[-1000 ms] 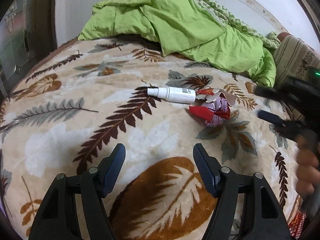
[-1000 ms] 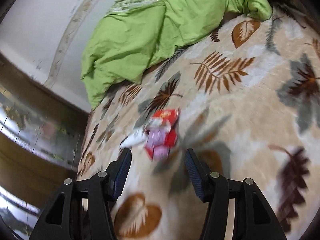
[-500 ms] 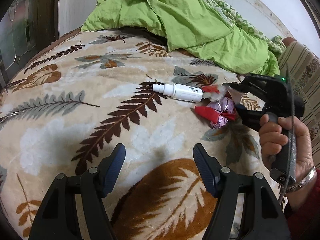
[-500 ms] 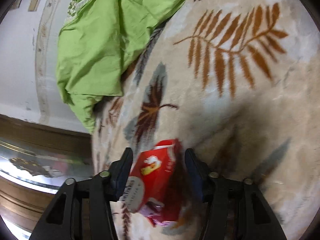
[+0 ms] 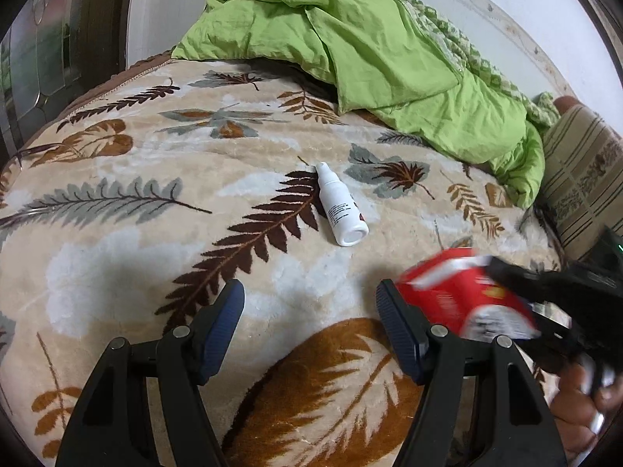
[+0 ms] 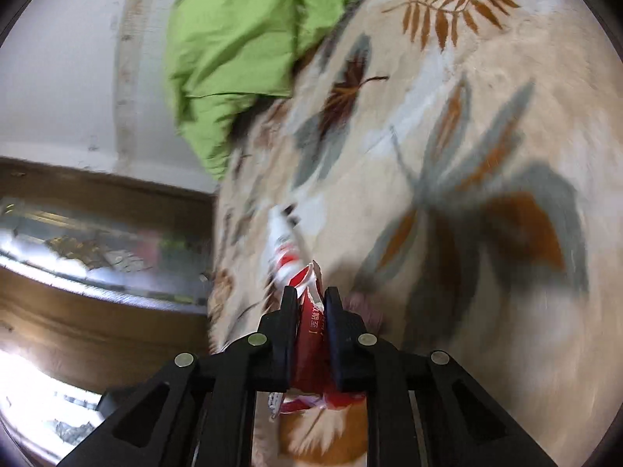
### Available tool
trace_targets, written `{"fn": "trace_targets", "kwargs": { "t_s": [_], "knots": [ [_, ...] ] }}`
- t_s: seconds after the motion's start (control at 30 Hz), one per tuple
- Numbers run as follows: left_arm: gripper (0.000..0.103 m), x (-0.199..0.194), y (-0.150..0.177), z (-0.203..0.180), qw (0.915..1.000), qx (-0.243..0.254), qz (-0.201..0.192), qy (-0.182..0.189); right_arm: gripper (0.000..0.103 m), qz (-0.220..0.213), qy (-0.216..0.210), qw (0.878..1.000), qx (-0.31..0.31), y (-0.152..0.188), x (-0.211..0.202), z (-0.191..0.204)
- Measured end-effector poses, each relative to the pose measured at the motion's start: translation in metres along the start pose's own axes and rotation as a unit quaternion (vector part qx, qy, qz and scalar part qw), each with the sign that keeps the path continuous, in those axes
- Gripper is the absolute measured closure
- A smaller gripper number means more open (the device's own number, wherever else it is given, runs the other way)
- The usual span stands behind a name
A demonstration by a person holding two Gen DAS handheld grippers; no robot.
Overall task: Collect trash
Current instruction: 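Grasp the red snack bag with the right gripper and lift it, then grasp the pink wrapper with the left gripper while the right holds the red bag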
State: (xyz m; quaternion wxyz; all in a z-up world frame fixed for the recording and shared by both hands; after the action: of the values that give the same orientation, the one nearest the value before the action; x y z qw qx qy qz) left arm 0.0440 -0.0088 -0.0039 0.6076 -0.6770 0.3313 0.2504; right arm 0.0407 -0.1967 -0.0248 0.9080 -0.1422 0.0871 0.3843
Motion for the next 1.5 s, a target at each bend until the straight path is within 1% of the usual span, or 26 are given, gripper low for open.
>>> {"fn": "trace_targets", "kwargs": {
  "t_s": [0.07, 0.2, 0.27, 0.37, 0.4, 0.5, 0.53, 0.63, 0.67, 0.73, 0.77, 0.8, 0.83, 0.9, 0.93, 0.97, 1.07, 1.1, 1.13, 1.17, 1.2, 1.23, 1.3, 1.37, 1.43, 1.5],
  "knots": [
    [0.034, 0.0, 0.001, -0.003, 0.9999, 0.0, 0.002, 0.01, 0.09, -0.037, -0.01, 0.999, -0.018, 0.001, -0.028, 0.01],
    [0.034, 0.0, 0.008, -0.02, 0.9984, 0.011, 0.02, 0.052, 0.09, -0.094, -0.001, 0.995, -0.032, 0.0, -0.072, 0.008],
    [0.034, -0.002, 0.014, -0.037, 0.9958, 0.026, 0.029, 0.083, 0.09, -0.115, 0.018, 0.992, -0.04, 0.001, -0.092, 0.002],
    [0.034, -0.006, 0.021, -0.062, 0.9908, 0.045, 0.037, 0.123, 0.09, -0.143, 0.069, 0.986, -0.053, -0.002, -0.112, -0.011],
    [0.034, -0.007, 0.024, -0.069, 0.9895, 0.051, 0.038, 0.13, 0.09, -0.152, 0.072, 0.984, -0.053, -0.004, -0.119, -0.012],
    [0.034, -0.009, 0.03, -0.092, 0.9855, 0.071, 0.043, 0.148, 0.09, -0.188, 0.128, 0.97, -0.085, -0.012, -0.14, -0.013],
    [0.034, -0.009, 0.031, -0.097, 0.9851, 0.077, 0.041, 0.148, 0.09, -0.202, 0.151, 0.963, -0.095, -0.015, -0.147, -0.013],
    [0.034, -0.007, 0.036, -0.113, 0.9836, 0.098, 0.041, 0.146, 0.09, -0.22, 0.178, 0.953, -0.111, -0.018, -0.159, -0.012],
    [0.034, -0.005, 0.036, -0.116, 0.9845, 0.104, 0.036, 0.137, 0.09, -0.225, 0.182, 0.951, -0.112, -0.02, -0.16, -0.011],
    [0.034, -0.001, 0.033, -0.118, 0.9862, 0.121, 0.023, 0.111, 0.09, -0.23, 0.182, 0.949, -0.115, -0.022, -0.163, -0.009],
    [0.034, 0.005, 0.028, -0.116, 0.9879, 0.127, 0.014, 0.089, 0.09, -0.233, 0.18, 0.949, -0.114, -0.022, -0.166, -0.01],
    [0.034, 0.01, 0.025, -0.115, 0.9889, 0.125, 0.013, 0.079, 0.09, -0.232, 0.178, 0.95, -0.114, -0.021, -0.168, -0.01],
    [0.034, 0.016, 0.021, -0.113, 0.99, 0.118, 0.018, 0.076, 0.09, -0.229, 0.175, 0.951, -0.116, -0.02, -0.167, -0.008],
    [0.034, 0.032, 0.019, -0.11, 0.9916, 0.097, 0.039, 0.076, 0.09, -0.23, 0.171, 0.951, -0.119, -0.02, -0.169, -0.006],
    [0.036, 0.041, 0.019, -0.109, 0.9922, 0.092, 0.048, 0.069, 0.09, -0.232, 0.17, 0.95, -0.122, -0.019, -0.168, -0.003],
    [0.041, 0.046, 0.019, -0.11, 0.9923, 0.092, 0.05, 0.065, 0.09, -0.236, 0.169, 0.948, -0.128, -0.02, -0.169, 0.0],
    [0.051, 0.059, 0.019, -0.118, 0.9911, 0.101, 0.058, 0.064, 0.09, -0.242, 0.166, 0.945, -0.14, -0.02, -0.173, 0.006],
    [0.053, 0.062, 0.02, -0.12, 0.9908, 0.106, 0.058, 0.062, 0.09, -0.24, 0.163, 0.946, -0.143, -0.02, -0.171, 0.008],
    [0.06, 0.065, 0.021, -0.121, 0.9905, 0.111, 0.058, 0.057, 0.09, -0.236, 0.159, 0.947, -0.147, -0.019, -0.168, 0.009],
    [0.065, 0.068, 0.023, -0.121, 0.9901, 0.121, 0.057, 0.043, 0.09, -0.231, 0.156, 0.949, -0.151, -0.018, -0.165, 0.011],
    [0.068, 0.068, 0.023, -0.12, 0.9902, 0.124, 0.054, 0.035, 0.09, -0.225, 0.153, 0.95, -0.155, -0.017, -0.162, 0.013],
    [0.075, 0.067, 0.022, -0.119, 0.9905, 0.122, 0.052, 0.034, 0.09, -0.218, 0.15, 0.951, -0.161, -0.015, -0.158, 0.015],
    [0.075, 0.064, 0.022, -0.114, 0.9912, 0.115, 0.053, 0.039, 0.09, -0.205, 0.14, 0.953, -0.174, -0.011, -0.15, 0.022],
    [0.076, 0.059, 0.022, -0.11, 0.992, 0.112, 0.049, 0.033, 0.09, -0.192, 0.131, 0.955, -0.186, -0.007, -0.142, 0.027],
    [0.076, 0.049, 0.021, -0.105, 0.9926, 0.113, 0.036, 0.028, 0.09, -0.174, 0.122, 0.957, -0.196, -0.001, -0.133, 0.032],
    [0.076, 0.037, 0.018, -0.099, 0.9931, 0.114, 0.02, 0.022, 0.09, -0.159, 0.122, 0.955, -0.217, 0.007, -0.125, 0.038]
  ]
}}
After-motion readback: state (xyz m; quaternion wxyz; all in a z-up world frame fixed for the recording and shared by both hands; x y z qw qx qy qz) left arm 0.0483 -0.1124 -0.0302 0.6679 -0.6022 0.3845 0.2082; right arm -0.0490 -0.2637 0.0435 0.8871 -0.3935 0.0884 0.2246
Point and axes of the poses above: each gripper's, at about its wrist camera, not at the fingertips, and x roughly the way its jaws point, z to its left, y to its underside, the point moved 9 cm from there along x, roughly the way its jaws point, and after that the axes turned 10 degrees about -y, right-handed, at the moved point
